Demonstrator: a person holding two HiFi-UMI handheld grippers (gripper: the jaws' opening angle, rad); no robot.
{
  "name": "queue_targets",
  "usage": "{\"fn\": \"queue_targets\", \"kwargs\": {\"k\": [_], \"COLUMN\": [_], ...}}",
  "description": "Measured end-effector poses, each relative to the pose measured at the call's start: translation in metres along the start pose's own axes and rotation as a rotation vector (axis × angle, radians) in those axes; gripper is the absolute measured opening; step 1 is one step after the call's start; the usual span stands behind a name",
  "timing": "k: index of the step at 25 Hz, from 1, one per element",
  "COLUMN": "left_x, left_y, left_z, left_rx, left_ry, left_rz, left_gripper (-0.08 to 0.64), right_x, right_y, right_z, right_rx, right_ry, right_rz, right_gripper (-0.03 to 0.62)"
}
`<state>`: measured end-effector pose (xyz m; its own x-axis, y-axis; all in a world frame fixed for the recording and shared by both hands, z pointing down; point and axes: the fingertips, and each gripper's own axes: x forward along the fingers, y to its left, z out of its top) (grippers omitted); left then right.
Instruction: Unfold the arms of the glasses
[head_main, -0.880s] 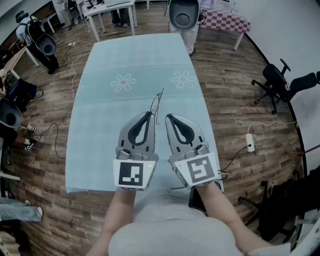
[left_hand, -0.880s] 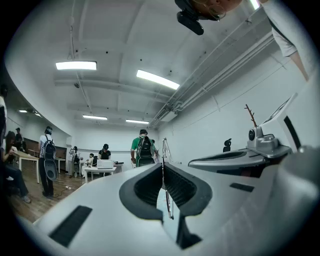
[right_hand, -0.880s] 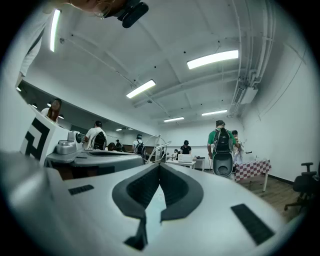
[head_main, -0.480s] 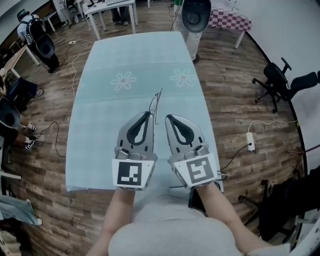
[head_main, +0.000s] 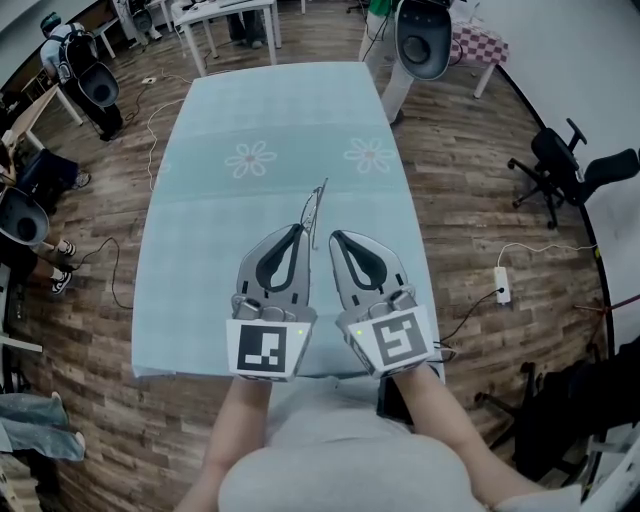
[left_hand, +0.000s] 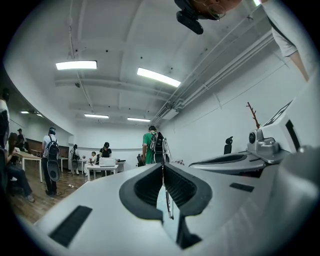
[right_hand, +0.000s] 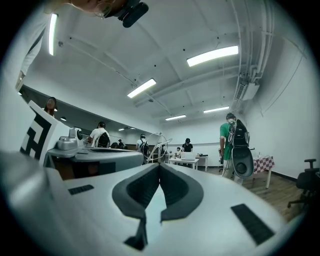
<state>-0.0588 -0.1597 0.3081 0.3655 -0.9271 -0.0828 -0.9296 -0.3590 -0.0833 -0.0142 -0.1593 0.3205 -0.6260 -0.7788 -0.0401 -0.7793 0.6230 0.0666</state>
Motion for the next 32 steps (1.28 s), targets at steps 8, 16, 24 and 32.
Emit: {"fn": "queue_targets", "kwargs": {"k": [8, 16, 24, 32], "left_x": [0.000, 0.010, 0.013, 0.011], "left_y": [0.011, 0.019, 0.025, 0.025], "left_z": [-0.005, -0.011, -0.017, -0.038], "left_rx": [-0.045, -0.140, -0.195, -0.276], "left_ry": [0.031, 0.145, 0.250, 0.375], "left_rz": [-0.001, -0.045, -0.122, -0.166], "left_gripper": [0.017, 0.017, 0.017, 0.017], "right_x": [-0.003, -0.006, -0.004, -0.005], "right_y": [0.003, -0.004, -0.004, -0.003], "right_z": [-0.008, -0.010, -0.014, -0.027], "right_rx": [0.027, 0.022, 0.032, 0.061], "right_ry": [0.005, 0.012, 0.017, 0.047], "right_rz": [0.029, 0.033, 0.035, 0.045], "right_gripper": [0.008, 0.008, 0.008, 0.009]}}
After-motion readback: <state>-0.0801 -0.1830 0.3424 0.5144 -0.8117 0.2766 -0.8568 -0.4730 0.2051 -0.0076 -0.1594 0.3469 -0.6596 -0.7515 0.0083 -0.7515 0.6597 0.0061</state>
